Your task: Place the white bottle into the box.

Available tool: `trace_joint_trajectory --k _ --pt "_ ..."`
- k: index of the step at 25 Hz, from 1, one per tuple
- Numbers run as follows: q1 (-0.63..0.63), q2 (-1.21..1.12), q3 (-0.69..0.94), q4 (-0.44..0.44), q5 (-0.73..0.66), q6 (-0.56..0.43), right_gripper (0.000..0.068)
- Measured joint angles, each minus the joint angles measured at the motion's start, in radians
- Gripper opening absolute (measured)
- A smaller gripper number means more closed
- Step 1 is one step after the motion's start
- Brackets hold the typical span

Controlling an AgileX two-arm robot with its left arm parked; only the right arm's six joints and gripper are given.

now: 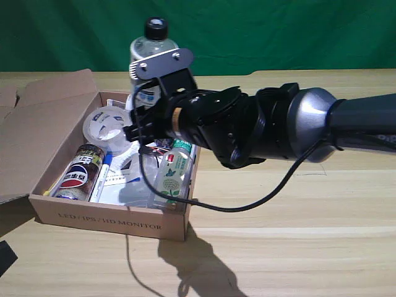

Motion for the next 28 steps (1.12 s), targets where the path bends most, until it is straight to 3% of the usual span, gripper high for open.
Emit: trace_joint_trajectory --k 7,13,18,24,27,28 --pt "0.013 0.075 -0.119 -0.013 -0.247 0.032 0.0534" --pt "0.008 0.080 -0.128 -0.015 -0.252 0.097 0.0670" --pt "0.008 0.042 -0.128 -0.017 -0.252 0.097 0.0673" --pt "0.008 -0.123 -0.119 -0.017 -0.133 -0.003 0.0564" --pt "0.008 -0.247 -0.079 -0.014 0.047 -0.102 0.0466" --pt "0.007 -0.308 -0.047 -0.009 0.152 -0.159 0.0406"
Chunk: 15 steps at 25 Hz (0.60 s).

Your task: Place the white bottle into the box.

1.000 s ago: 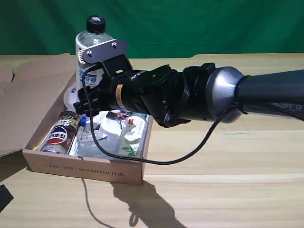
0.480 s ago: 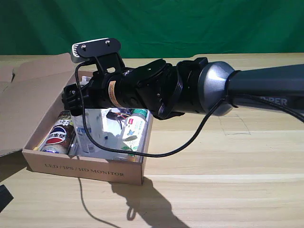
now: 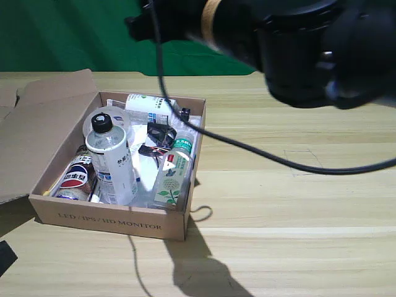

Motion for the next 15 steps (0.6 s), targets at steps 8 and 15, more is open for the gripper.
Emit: trace_joint_trajectory --k 8,15 --pt "-0.243 -0.357 0.239 0.124 0.180 -0.224 0.0028" --pt "-0.468 -0.740 0.499 0.126 0.083 -0.261 0.0004"
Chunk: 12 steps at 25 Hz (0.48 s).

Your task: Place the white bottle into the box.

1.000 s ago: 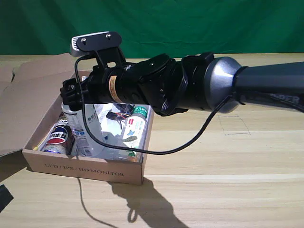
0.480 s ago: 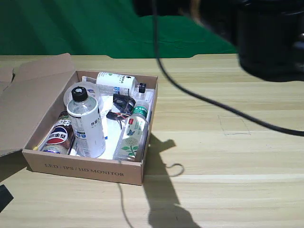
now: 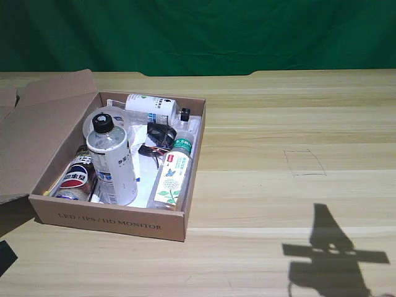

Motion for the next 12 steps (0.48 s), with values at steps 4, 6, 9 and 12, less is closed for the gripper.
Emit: trace_joint_trajectory --k 4,6,9,12 --pt "-0.031 -0.229 0.178 0.020 -0.004 -0.049 0.0004" --pt "-0.031 -0.334 0.280 0.101 -0.004 -0.114 0.0004" --pt "-0.031 -0.461 0.407 0.327 0.006 -0.279 0.0004" --pt "-0.031 -0.543 0.489 0.583 0.041 -0.503 0.0004"
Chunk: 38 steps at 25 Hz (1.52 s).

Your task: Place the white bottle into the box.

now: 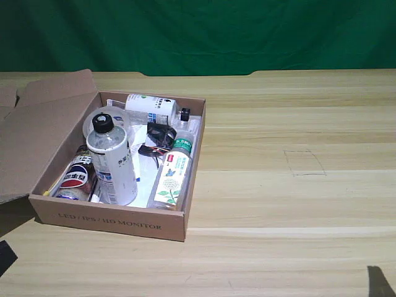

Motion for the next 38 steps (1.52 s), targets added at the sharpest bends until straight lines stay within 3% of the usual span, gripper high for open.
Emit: trace_joint_trajectory --k 3,6,8,25,29,32,34,38 --pt "0.000 -0.016 0.037 0.281 0.014 -0.291 0.0004" --pt "0.000 -0.016 0.037 0.410 0.004 -0.439 0.0004" --pt "0.000 -0.016 0.037 0.444 0.007 -0.471 0.0004" --pt "-0.005 -0.046 0.037 0.441 0.067 -0.483 0.0004" --pt "-0.086 -0.137 0.063 0.403 0.035 -0.483 0.0004" --pt "-0.160 -0.215 0.141 0.403 -0.063 -0.475 0.0004" --pt "-0.187 -0.249 0.195 0.403 -0.148 -0.435 0.0004" --pt "-0.221 -0.258 0.259 0.406 -0.188 -0.288 0.0004"
